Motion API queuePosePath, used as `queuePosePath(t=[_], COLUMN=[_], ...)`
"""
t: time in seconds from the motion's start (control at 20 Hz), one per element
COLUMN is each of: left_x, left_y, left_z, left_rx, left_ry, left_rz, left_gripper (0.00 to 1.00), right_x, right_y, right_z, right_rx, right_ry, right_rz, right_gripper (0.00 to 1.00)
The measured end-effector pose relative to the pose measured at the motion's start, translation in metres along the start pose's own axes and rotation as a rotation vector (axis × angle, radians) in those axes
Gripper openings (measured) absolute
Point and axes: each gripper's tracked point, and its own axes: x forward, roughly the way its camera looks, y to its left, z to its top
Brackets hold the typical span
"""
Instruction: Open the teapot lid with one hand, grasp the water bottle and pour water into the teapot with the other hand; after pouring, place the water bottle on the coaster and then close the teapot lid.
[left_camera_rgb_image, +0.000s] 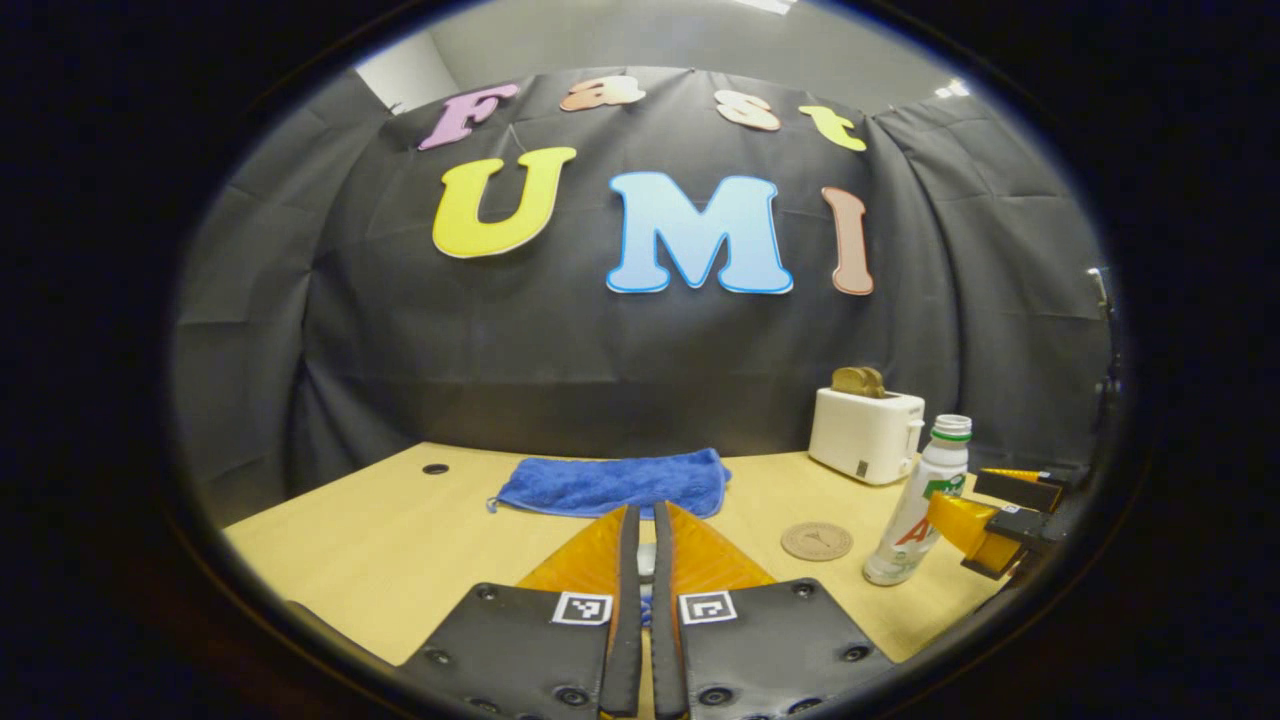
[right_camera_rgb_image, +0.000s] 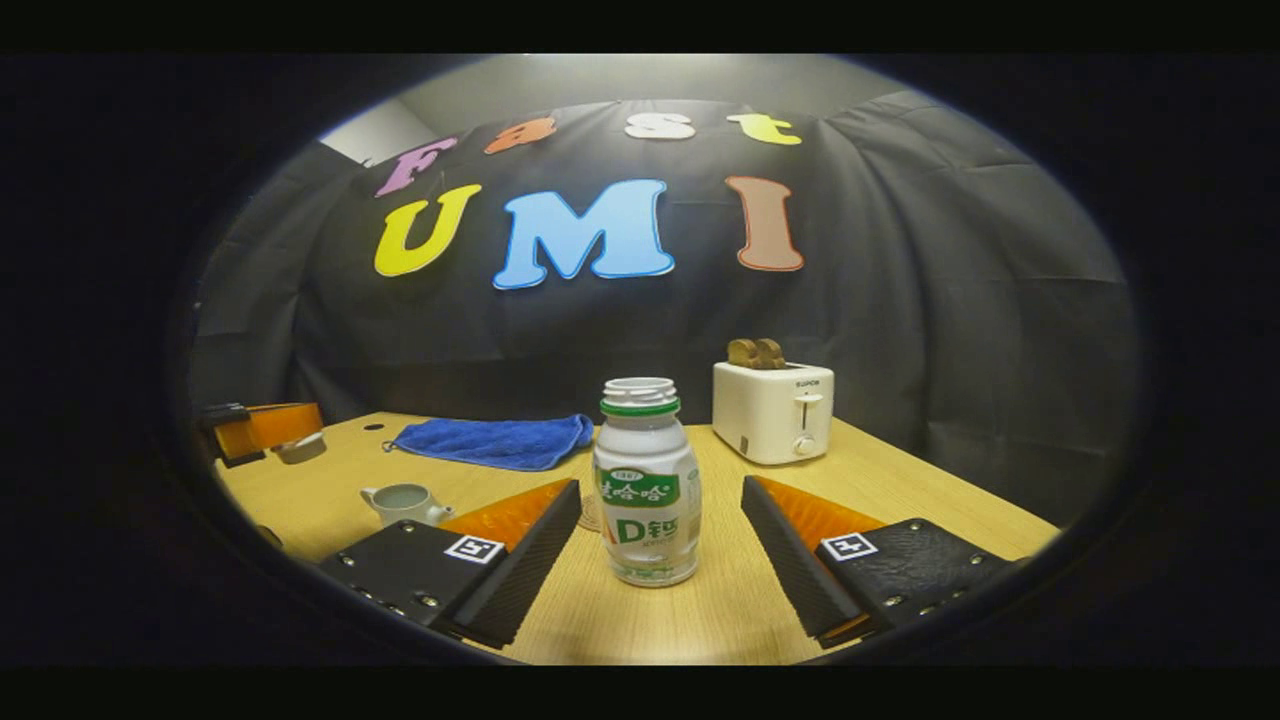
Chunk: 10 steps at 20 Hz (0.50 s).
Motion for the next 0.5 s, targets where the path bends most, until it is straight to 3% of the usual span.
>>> queuePosePath(t=[0.05, 0.1, 0.3, 0.45, 0.5], left_x=[-0.004, -0.007, -0.017, -0.021, -0.022], left_y=[0.001, 0.002, 0.004, 0.004, 0.004], left_z=[0.000, 0.000, -0.003, -0.004, -0.003], left_rx=[0.000, 0.000, 0.004, 0.001, -0.001], left_ry=[0.002, 0.003, 0.010, 0.009, 0.008], left_rz=[0.000, 0.001, 0.002, 0.000, 0.000], left_gripper=[0.10, 0.14, 0.11, 0.14, 0.11], right_x=[0.003, 0.006, 0.018, 0.025, 0.027], right_y=[0.000, 0.001, 0.003, 0.004, 0.004], right_z=[-0.001, -0.002, -0.011, -0.021, -0.024], right_rx=[-0.004, -0.008, -0.009, -0.004, -0.004], right_ry=[0.004, 0.009, 0.039, 0.070, 0.080], right_rz=[0.003, 0.007, 0.021, 0.026, 0.028], right_gripper=[0.99, 0.99, 0.99, 0.99, 0.84])
